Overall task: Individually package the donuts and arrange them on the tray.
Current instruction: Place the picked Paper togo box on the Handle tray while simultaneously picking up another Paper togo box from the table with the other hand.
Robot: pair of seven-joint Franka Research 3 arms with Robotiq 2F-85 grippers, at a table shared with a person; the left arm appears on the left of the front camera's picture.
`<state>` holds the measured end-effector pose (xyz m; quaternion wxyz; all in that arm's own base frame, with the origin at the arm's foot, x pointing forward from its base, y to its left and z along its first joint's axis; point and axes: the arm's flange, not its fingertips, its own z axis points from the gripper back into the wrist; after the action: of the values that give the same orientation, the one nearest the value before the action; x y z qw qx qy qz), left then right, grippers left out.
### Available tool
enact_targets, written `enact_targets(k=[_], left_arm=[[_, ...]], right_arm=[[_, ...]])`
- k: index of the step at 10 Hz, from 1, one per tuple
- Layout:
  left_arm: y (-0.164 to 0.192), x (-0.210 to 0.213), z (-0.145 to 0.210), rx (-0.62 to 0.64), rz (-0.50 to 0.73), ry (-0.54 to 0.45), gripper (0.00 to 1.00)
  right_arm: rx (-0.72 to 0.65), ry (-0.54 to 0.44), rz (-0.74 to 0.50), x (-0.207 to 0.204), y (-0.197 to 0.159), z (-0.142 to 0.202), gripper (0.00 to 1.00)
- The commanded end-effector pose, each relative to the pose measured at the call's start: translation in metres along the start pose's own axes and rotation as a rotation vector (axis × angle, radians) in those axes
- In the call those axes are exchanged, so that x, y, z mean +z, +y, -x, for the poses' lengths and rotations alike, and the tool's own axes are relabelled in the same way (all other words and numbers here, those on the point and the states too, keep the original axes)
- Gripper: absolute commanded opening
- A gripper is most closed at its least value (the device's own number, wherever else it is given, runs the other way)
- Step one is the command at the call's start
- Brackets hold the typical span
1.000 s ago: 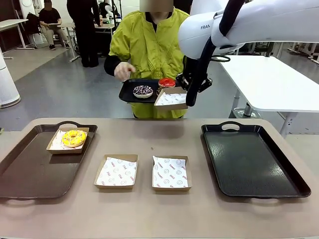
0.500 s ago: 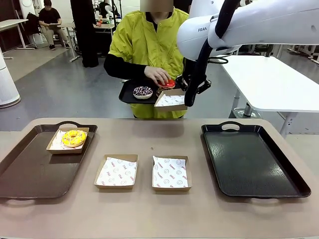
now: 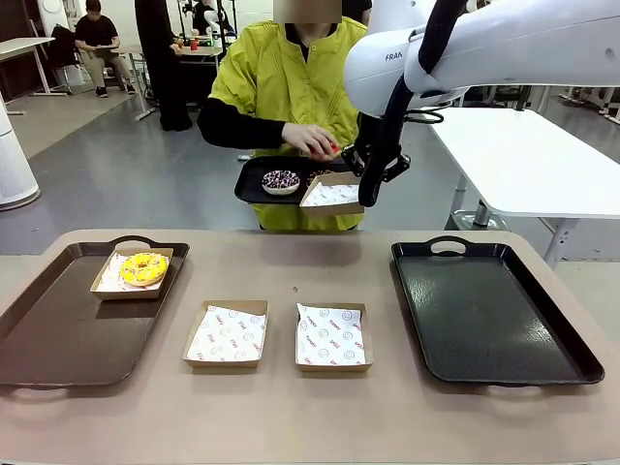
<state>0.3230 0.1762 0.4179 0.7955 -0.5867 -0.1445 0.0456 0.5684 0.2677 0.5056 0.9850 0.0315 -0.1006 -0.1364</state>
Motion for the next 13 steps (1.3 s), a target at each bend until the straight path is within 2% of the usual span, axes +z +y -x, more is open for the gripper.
enact_targets(k=[1, 13], left_arm=[[-0.0007, 0.0020, 0.0021, -0.007, 0.005, -0.001, 1.00], [-0.0007, 0.0020, 0.0021, -0.007, 0.005, -0.001, 1.00]], right_arm=[[-0.001, -0.003, -0.001, 0.0018, -0.0009, 0.0005, 0.00], [-0.001, -0.003, -0.001, 0.0018, -0.0009, 0.0005, 0.00]])
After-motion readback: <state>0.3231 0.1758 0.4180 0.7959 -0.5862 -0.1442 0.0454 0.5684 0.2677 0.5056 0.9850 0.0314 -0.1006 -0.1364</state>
